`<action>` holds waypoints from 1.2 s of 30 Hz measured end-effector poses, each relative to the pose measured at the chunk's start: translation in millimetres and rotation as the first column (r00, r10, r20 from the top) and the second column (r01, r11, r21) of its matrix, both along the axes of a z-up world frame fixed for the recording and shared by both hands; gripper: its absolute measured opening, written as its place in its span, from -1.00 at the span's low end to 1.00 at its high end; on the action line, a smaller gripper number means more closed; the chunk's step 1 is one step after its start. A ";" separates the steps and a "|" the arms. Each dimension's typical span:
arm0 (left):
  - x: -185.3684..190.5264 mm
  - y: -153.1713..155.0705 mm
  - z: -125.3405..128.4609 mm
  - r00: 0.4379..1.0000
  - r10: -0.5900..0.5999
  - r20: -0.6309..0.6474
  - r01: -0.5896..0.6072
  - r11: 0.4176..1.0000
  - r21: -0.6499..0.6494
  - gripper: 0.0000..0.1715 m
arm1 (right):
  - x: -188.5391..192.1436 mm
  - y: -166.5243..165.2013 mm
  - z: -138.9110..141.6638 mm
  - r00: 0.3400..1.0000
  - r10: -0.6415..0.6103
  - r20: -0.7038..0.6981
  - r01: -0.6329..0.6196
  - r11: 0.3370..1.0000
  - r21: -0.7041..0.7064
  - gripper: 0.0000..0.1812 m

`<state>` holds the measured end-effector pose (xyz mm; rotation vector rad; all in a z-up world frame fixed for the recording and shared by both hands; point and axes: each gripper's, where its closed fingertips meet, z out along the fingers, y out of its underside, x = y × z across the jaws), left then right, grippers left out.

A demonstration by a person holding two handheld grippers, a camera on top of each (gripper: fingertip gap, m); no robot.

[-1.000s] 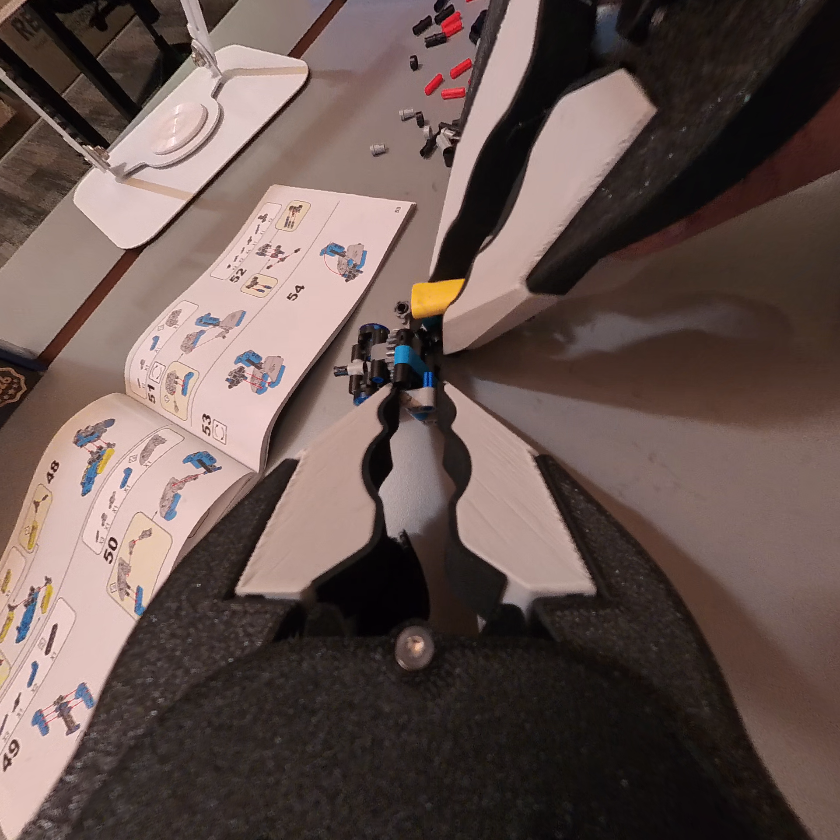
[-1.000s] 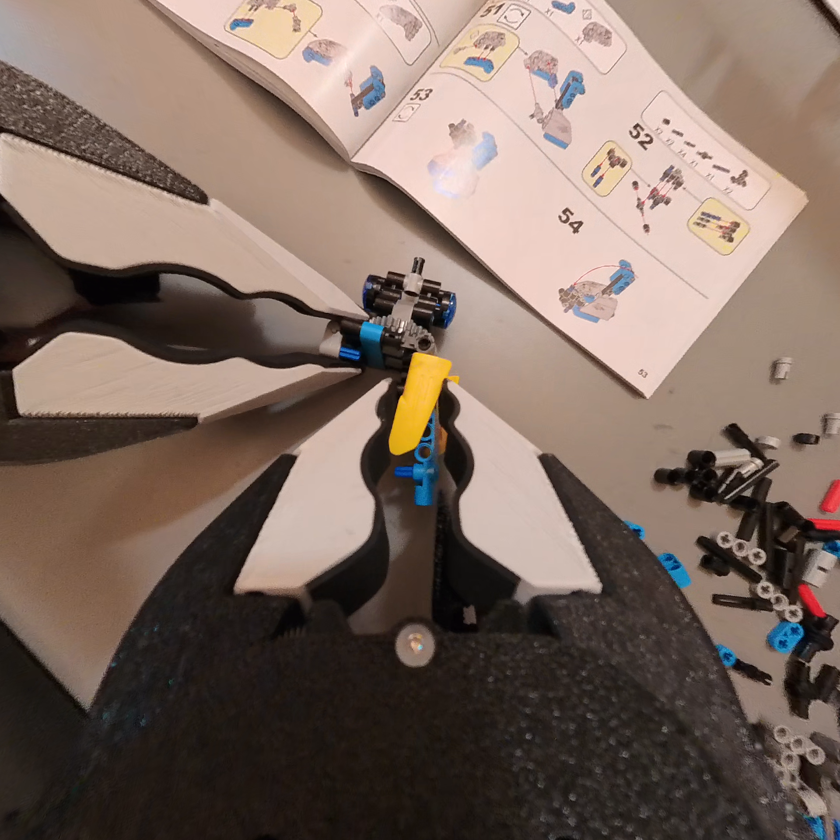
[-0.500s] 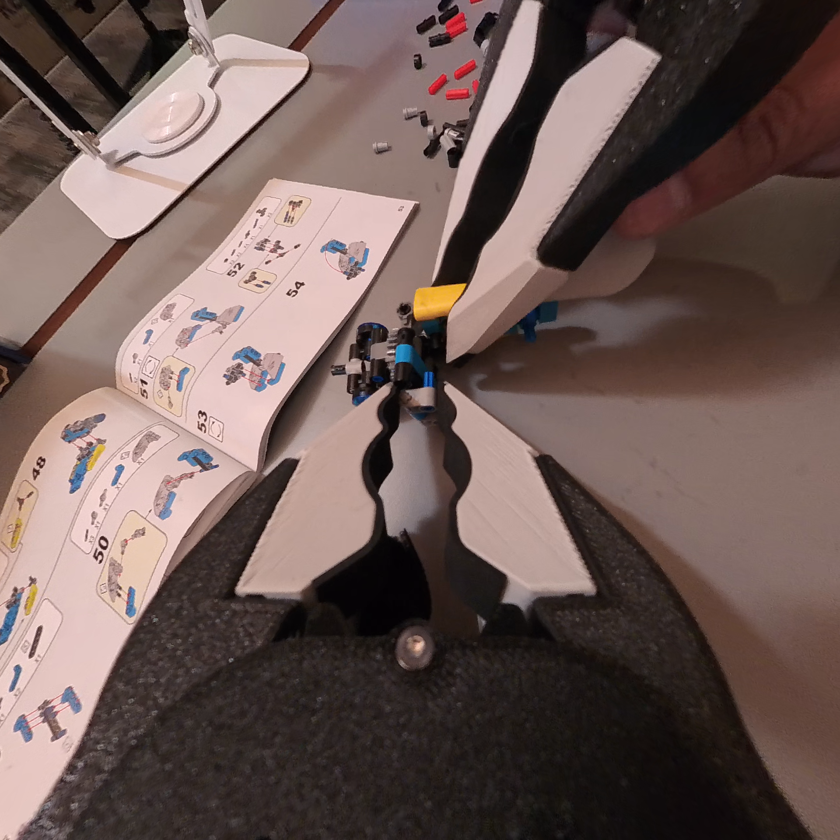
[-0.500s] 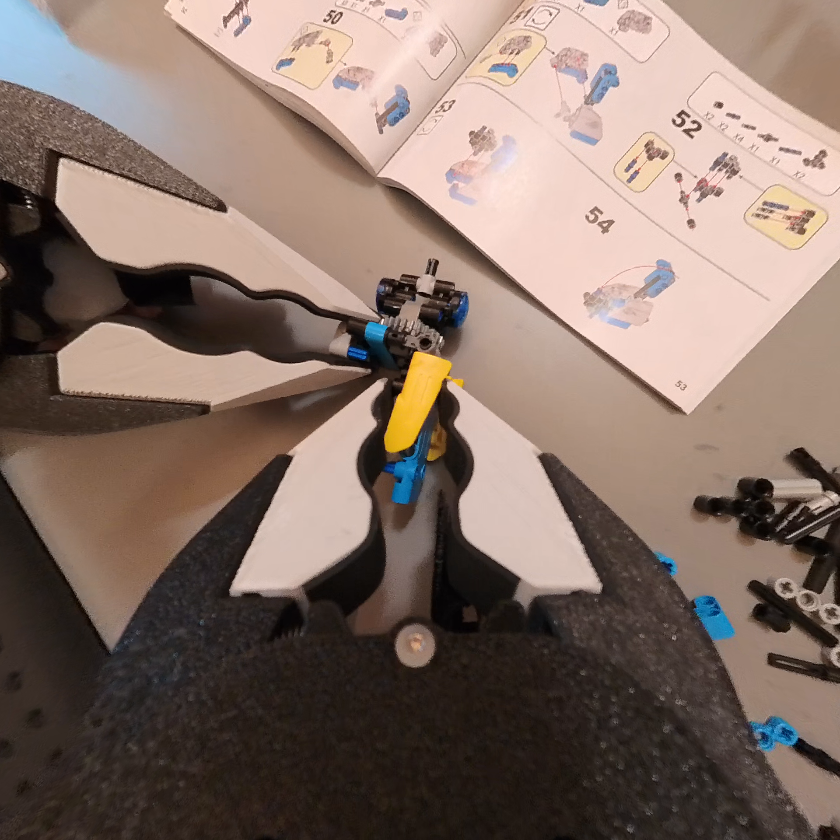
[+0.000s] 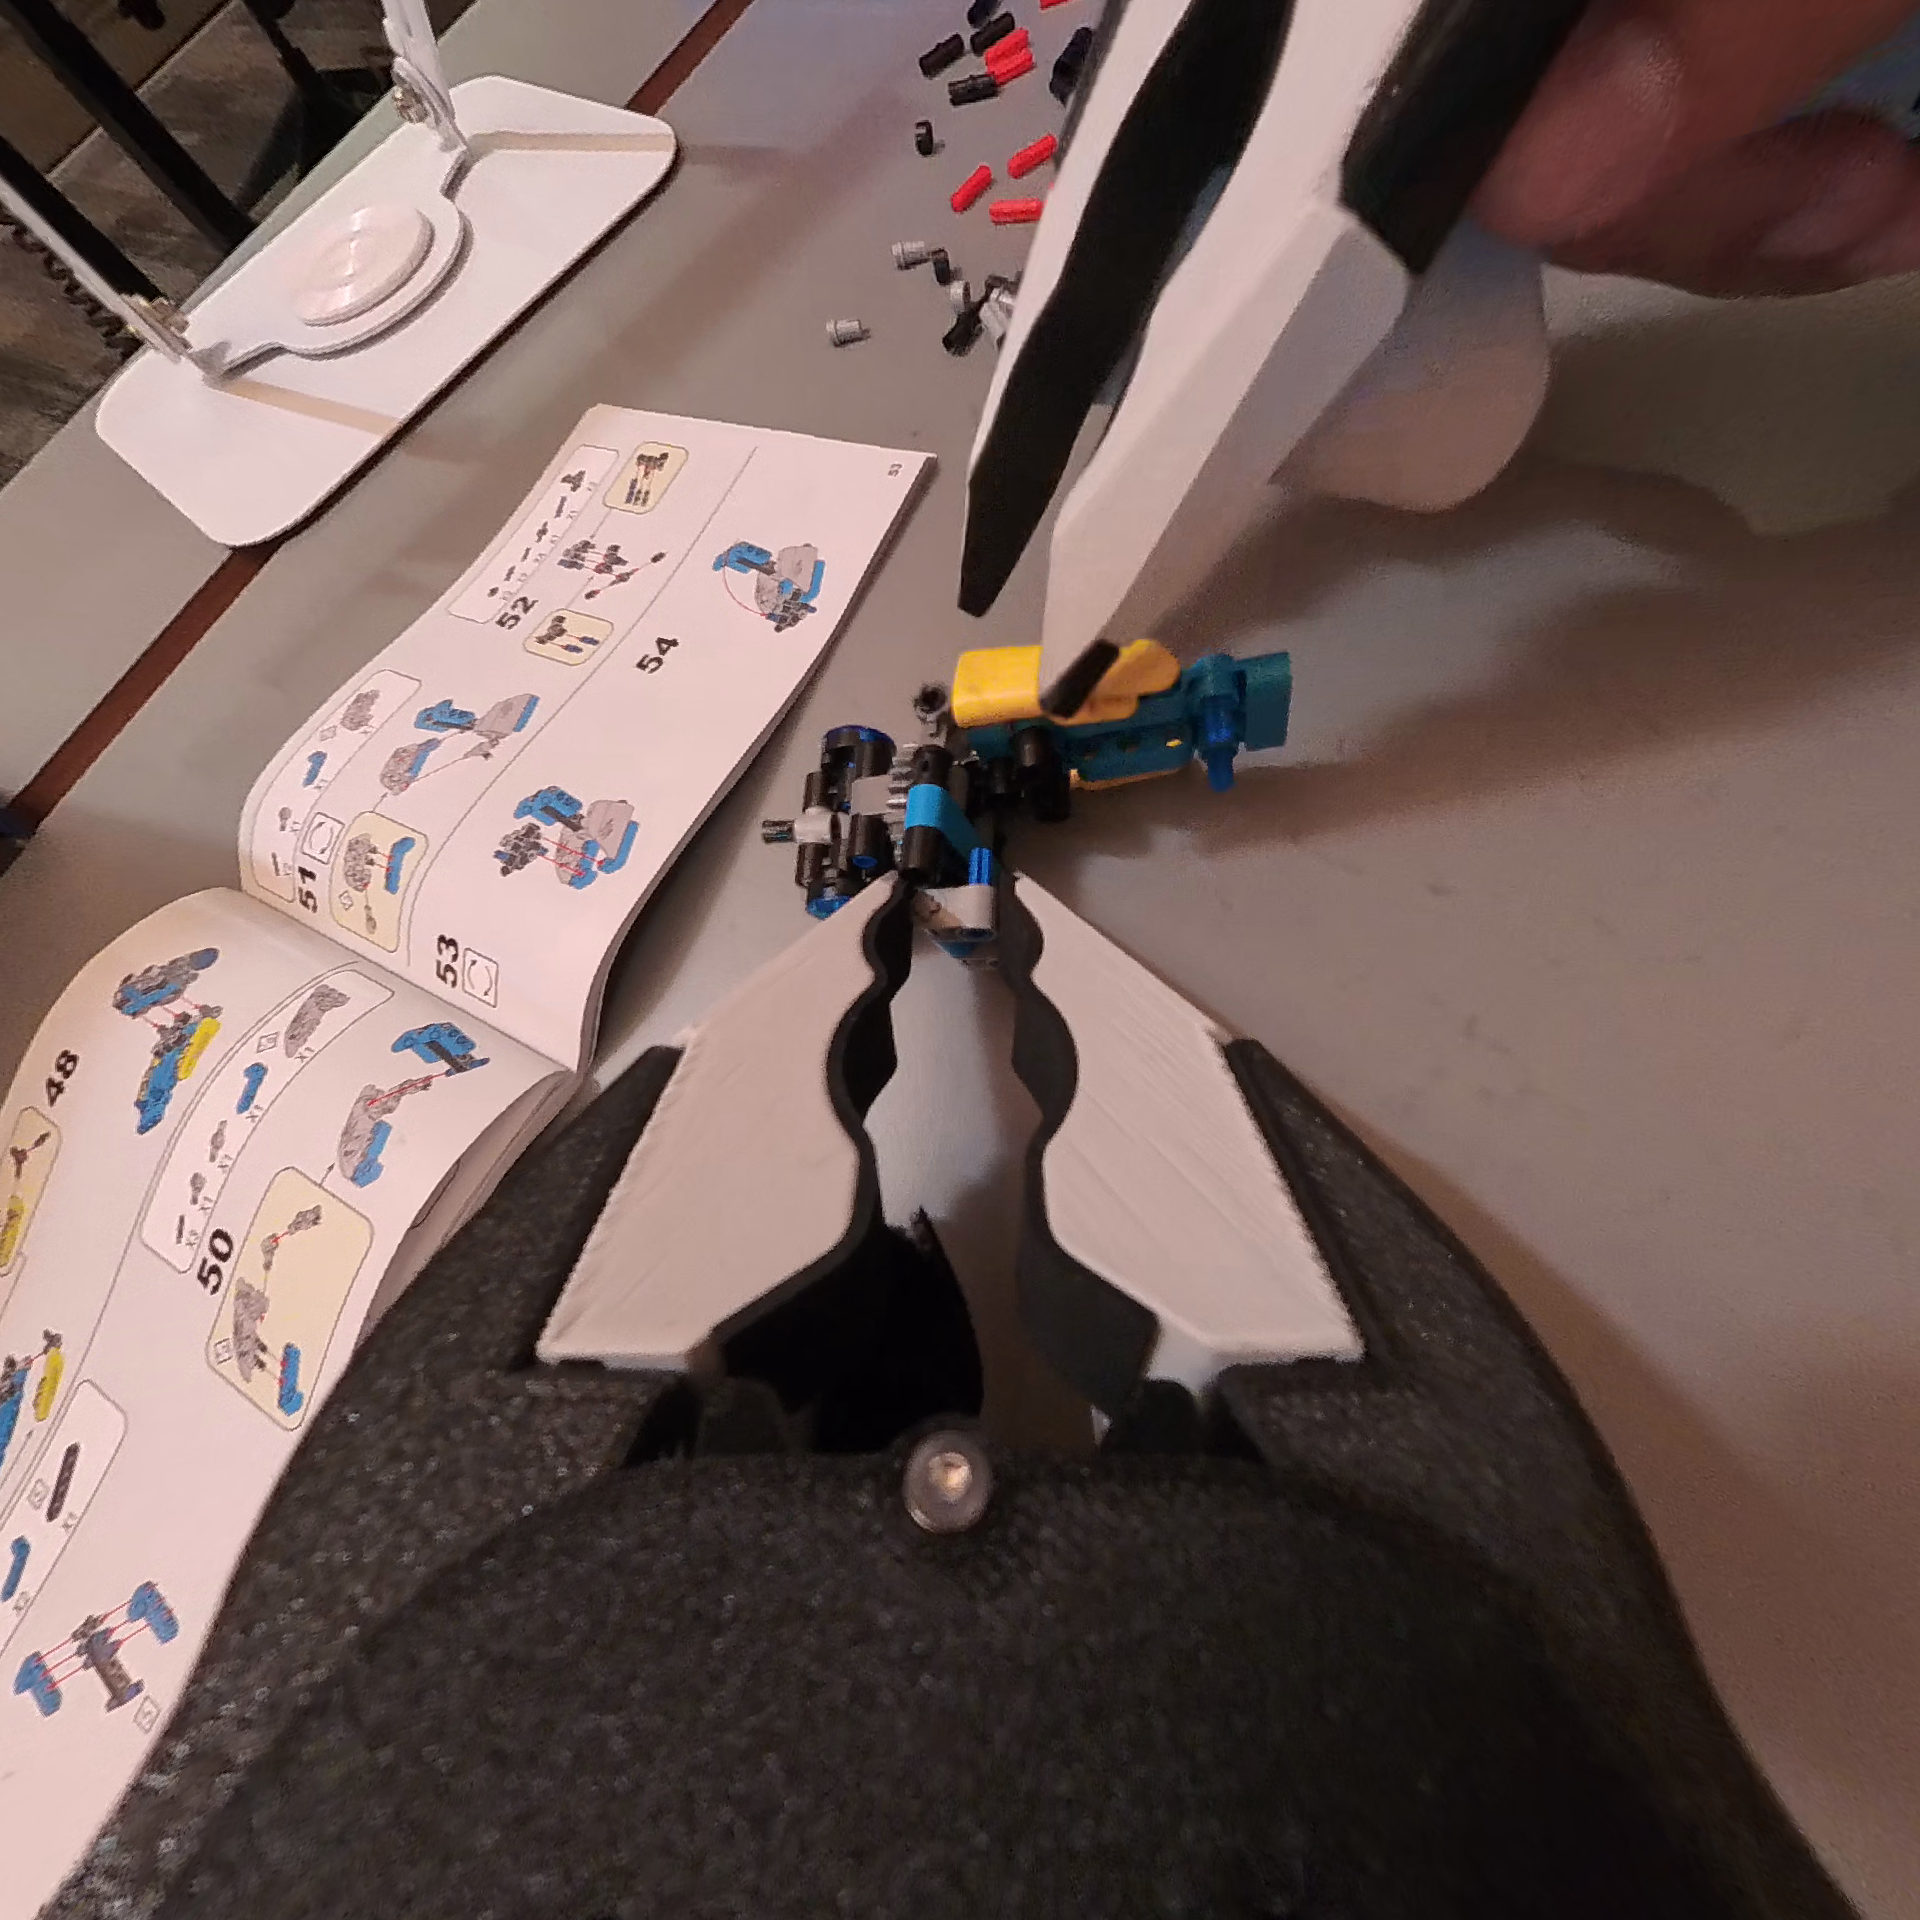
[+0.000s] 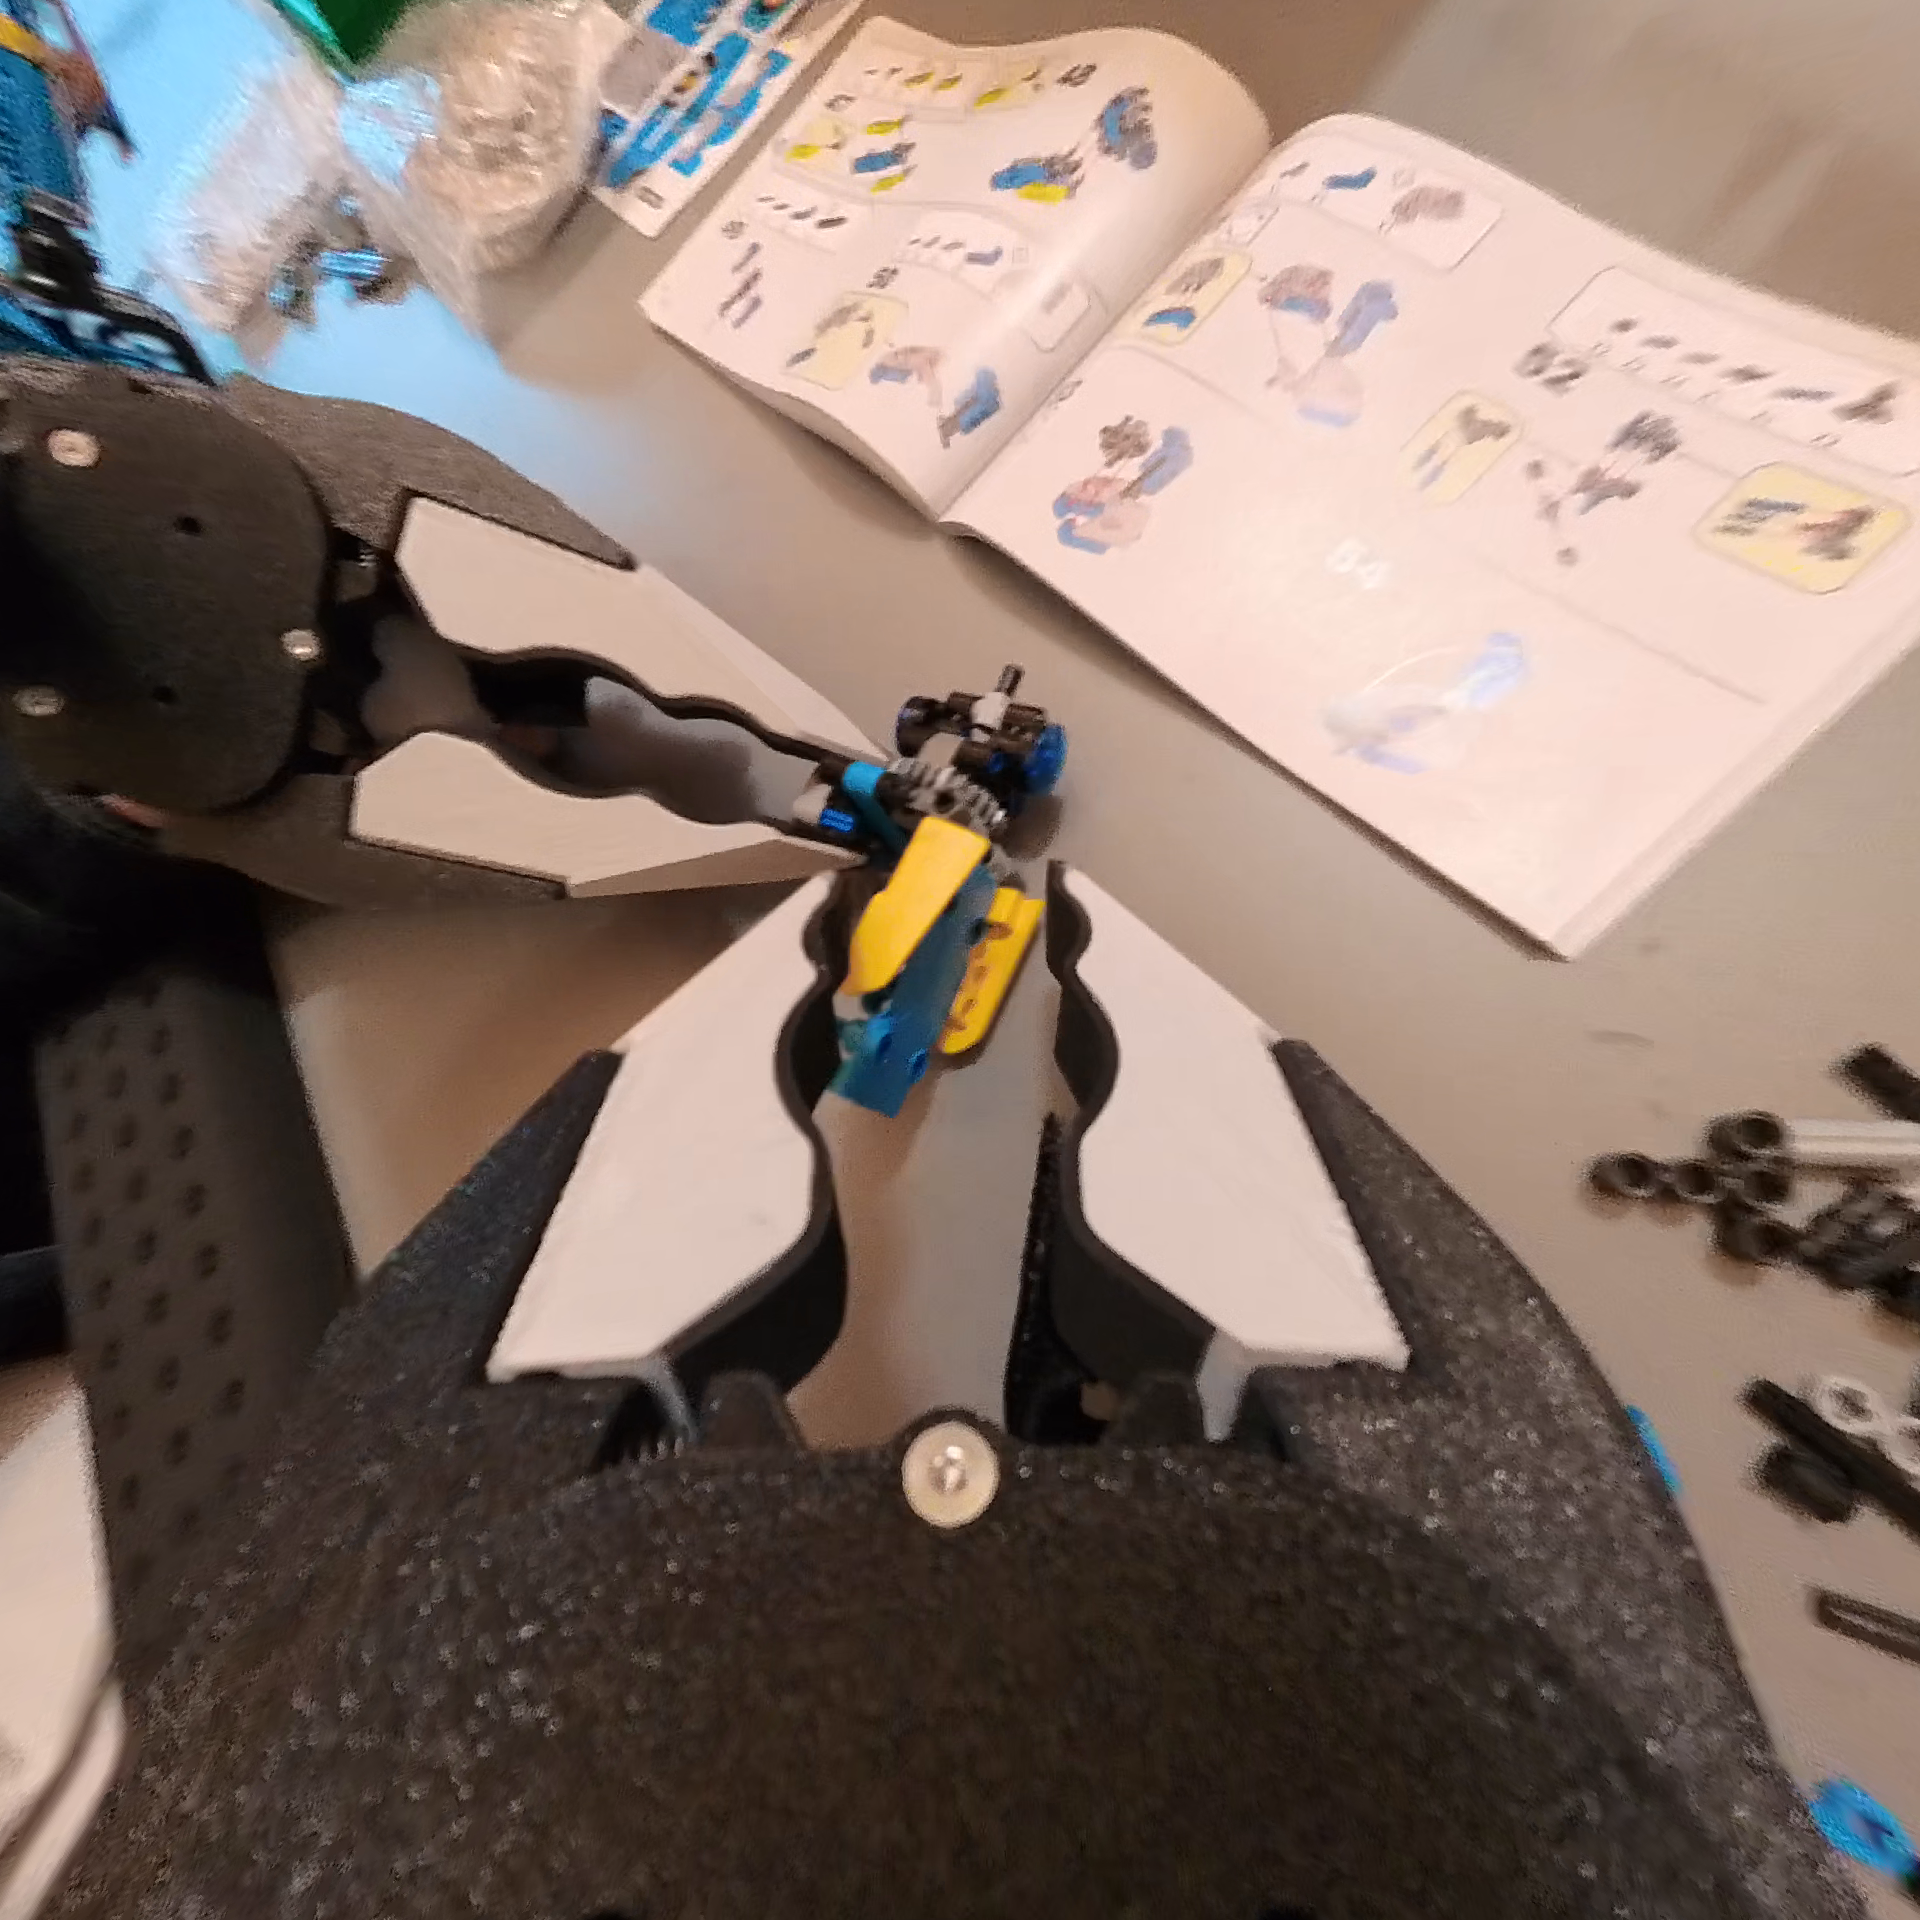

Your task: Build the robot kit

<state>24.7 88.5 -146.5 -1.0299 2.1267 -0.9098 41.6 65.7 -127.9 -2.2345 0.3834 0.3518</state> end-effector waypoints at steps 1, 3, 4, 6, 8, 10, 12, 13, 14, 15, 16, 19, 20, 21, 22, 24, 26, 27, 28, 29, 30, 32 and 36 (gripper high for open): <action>-0.2 0.2 -0.1 1.000 0.001 -0.001 -0.001 1.000 0.000 -0.82 | -6.1 0.9 0.3 0.999 0.024 -0.039 -0.024 1.000 0.013 -0.56; -0.2 -0.2 0.1 1.000 0.002 0.003 -0.002 1.000 0.009 -0.82 | -8.8 3.7 2.7 0.999 0.031 -0.027 -0.030 0.999 0.032 -0.57; -0.2 -0.4 0.0 1.000 0.003 0.006 -0.003 1.000 0.014 -0.82 | -9.8 5.6 3.4 0.999 0.039 0.008 -0.040 0.999 0.034 -0.57; -0.5 -1.1 0.0 1.000 0.001 0.008 -0.002 1.000 0.017 -0.82 | -10.0 10.6 3.9 0.995 0.041 0.094 -0.044 0.998 0.036 -0.56; -0.3 -1.2 0.0 1.000 0.003 0.009 -0.003 1.000 0.017 -0.82 | -13.0 14.7 2.9 0.993 0.034 0.114 -0.039 0.999 0.038 -0.58; -0.2 -1.4 0.1 1.000 0.005 0.010 -0.005 1.000 0.017 -0.82 | -9.4 14.3 1.1 0.994 0.004 0.113 -0.008 1.000 0.030 -0.66; -0.1 -2.4 0.1 1.000 0.001 0.017 -0.002 1.000 0.027 -0.82 | -4.4 12.1 -1.6 0.991 -0.020 0.135 0.019 1.000 0.011 -0.79; 0.1 -3.0 0.1 1.000 0.002 0.021 -0.003 0.999 0.032 -0.82 | -3.5 12.2 -1.8 0.989 -0.029 0.146 0.028 1.000 0.009 -0.78; 0.5 -3.8 0.0 1.000 0.005 0.023 -0.006 0.999 0.036 -0.81 | -3.7 12.7 -1.6 0.988 -0.042 0.147 0.042 0.999 0.009 -0.71; 0.9 -4.5 0.1 1.000 0.011 0.025 -0.012 0.999 0.037 -0.82 | -5.3 13.2 -3.1 0.989 -0.052 0.137 0.053 0.999 -0.001 -0.63; 1.4 -5.0 0.1 0.999 0.019 0.027 -0.020 0.999 0.040 -0.82 | -7.4 15.1 -3.4 0.990 -0.065 0.123 0.065 0.998 0.002 -0.55; 1.9 -7.9 0.2 0.997 0.056 0.043 -0.059 0.996 0.068 -0.82 | -10.5 19.1 -2.2 0.991 -0.112 0.076 0.111 0.994 0.008 -0.51; 1.7 -10.6 0.2 0.997 0.060 0.051 -0.064 0.994 0.083 -0.82 | -10.7 19.0 -5.1 0.989 -0.120 0.089 0.121 0.993 -0.008 -0.49; 1.8 -12.4 0.2 0.996 0.070 0.055 -0.075 0.993 0.090 -0.82 | -10.0 18.5 -7.7 0.985 -0.126 0.117 0.130 0.991 -0.024 -0.49; 2.2 -12.6 0.2 0.995 0.090 0.048 -0.094 0.992 0.080 -0.81 | -9.6 18.4 -7.7 0.982 -0.135 0.133 0.139 0.990 -0.026 -0.49; 2.9 -12.8 0.2 0.991 0.129 0.023 -0.130 0.991 0.034 -0.82 | -7.2 16.6 -9.0 0.975 -0.173 0.136 0.180 0.983 -0.036 -0.53; 3.3 -13.4 0.3 0.988 0.156 0.017 -0.156 0.987 0.023 -0.82 | -4.3 12.8 -9.7 0.960 -0.229 0.160 0.238 0.970 -0.044 -0.54; 3.5 -13.9 0.2 0.987 0.161 0.021 -0.162 0.986 0.030 -0.82 | -4.8 11.6 -9.6 0.954 -0.246 0.173 0.256 0.966 -0.036 -0.54; 3.7 -14.2 0.2 0.986 0.167 0.020 -0.168 0.985 0.030 -0.82 | -4.1 10.5 -9.4 0.947 -0.261 0.188 0.271 0.962 -0.030 -0.53; 3.9 -14.3 0.1 0.985 0.174 0.015 -0.174 0.984 0.021 -0.82 | -3.3 9.4 -9.3 0.941 -0.268 0.206 0.280 0.960 -0.031 -0.51; 4.2 -14.2 0.1 0.983 0.181 0.008 -0.181 0.983 0.012 -0.82 | -4.3 10.3 -8.6 0.941 -0.259 0.219 0.271 0.962 -0.026 -0.55; 4.8 -15.1 0.1 0.986 0.168 0.009 -0.168 0.986 0.012 -0.82 | -4.4 12.3 -7.1 0.937 -0.229 0.263 0.242 0.970 -0.017 -0.59; 4.1 -16.7 0.0 0.991 0.134 0.003 -0.134 0.991 0.003 -0.82 | -4.1 11.4 -7.8 0.958 -0.174 0.228 0.179 0.984 -0.002 -0.58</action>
